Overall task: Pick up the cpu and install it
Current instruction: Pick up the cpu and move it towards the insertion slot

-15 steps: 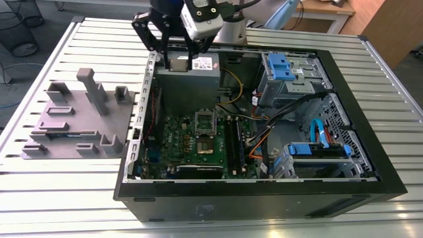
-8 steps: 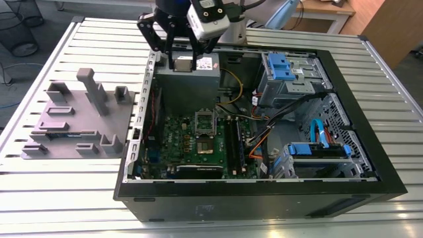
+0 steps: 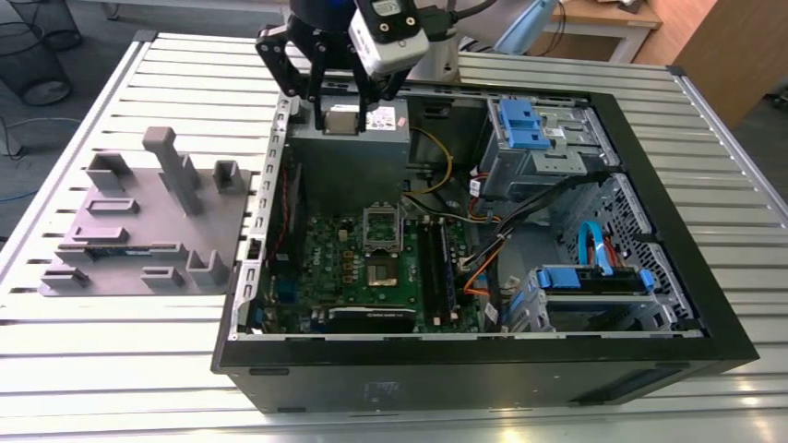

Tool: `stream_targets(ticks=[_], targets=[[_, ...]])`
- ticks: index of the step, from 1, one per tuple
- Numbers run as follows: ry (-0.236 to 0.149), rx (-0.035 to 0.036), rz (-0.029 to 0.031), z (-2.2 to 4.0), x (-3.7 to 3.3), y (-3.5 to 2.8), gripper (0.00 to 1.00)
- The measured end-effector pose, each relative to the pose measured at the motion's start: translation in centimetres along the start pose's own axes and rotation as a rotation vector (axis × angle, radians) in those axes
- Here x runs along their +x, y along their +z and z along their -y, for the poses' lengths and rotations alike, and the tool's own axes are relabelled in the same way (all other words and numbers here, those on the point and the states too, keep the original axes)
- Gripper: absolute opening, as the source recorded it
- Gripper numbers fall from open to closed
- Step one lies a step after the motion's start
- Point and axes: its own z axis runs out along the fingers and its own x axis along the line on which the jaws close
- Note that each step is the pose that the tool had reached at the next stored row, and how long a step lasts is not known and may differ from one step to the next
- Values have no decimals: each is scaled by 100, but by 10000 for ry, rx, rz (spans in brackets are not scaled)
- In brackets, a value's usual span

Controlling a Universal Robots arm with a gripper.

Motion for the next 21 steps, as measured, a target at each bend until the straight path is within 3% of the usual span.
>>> stream_targets(ticks=[8,21], targets=[[0,0,0,44,0,-2,47],[0,0,0,47,-31,-2,47]])
